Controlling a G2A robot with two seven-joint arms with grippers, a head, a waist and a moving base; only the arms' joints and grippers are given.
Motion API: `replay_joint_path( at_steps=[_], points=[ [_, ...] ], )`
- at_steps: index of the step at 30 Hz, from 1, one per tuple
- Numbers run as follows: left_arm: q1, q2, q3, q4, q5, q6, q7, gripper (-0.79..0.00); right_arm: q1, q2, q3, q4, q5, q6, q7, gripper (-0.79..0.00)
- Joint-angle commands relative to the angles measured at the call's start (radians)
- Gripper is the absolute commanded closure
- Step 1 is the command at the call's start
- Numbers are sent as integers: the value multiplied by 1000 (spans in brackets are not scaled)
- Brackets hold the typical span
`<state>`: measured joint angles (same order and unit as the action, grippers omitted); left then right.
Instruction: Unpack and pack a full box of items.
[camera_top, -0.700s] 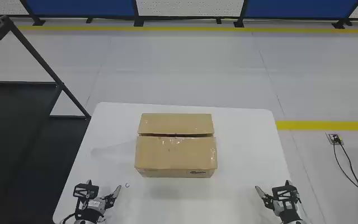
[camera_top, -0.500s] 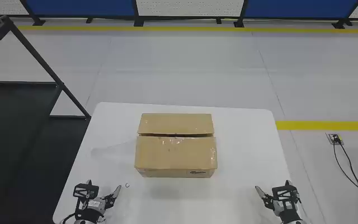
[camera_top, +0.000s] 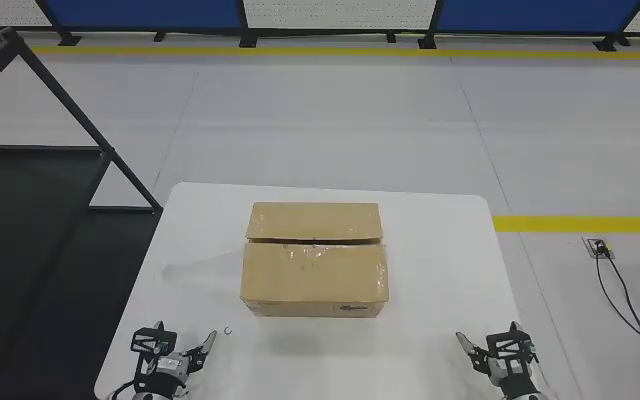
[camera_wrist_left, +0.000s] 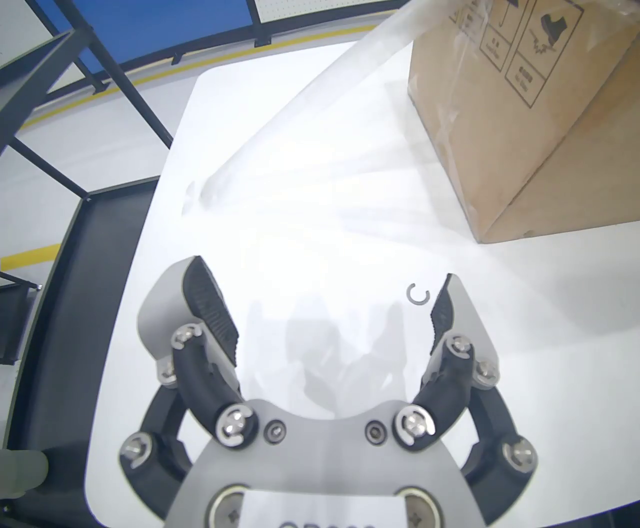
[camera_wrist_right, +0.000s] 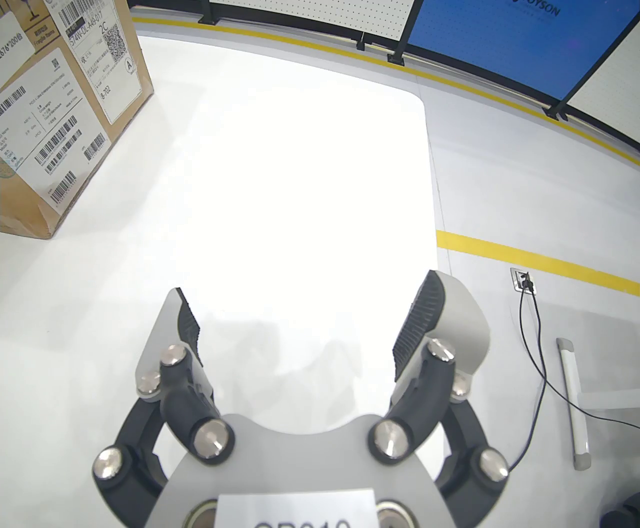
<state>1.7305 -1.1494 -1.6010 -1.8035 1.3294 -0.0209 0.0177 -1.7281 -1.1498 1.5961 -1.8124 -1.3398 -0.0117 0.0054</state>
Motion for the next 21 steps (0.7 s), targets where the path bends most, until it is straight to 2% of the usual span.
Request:
replay_joint_path(
  at_steps=[1, 9, 15, 17, 21],
  points=[
    [-1, -1, -10, 3, -2, 15, 18, -785, 3, 0, -3, -22, 2, -18, 18, -785],
    [13, -4, -45, -39, -58, -27, 79, -785, 22, 5, 25, -145, 109, -171, 132, -785],
    [51, -1, -102, -101, -66, -108, 186, -785, 61, 14, 61, -230, 264, -320, 298, -785],
    [75, 2, -121, -128, -57, -161, 222, -785, 76, 17, 69, -249, 312, -357, 354, -785],
    [75, 2, -121, -128, -57, -161, 222, -785, 87, 22, 78, -267, 282, -391, 393, -785]
  ],
)
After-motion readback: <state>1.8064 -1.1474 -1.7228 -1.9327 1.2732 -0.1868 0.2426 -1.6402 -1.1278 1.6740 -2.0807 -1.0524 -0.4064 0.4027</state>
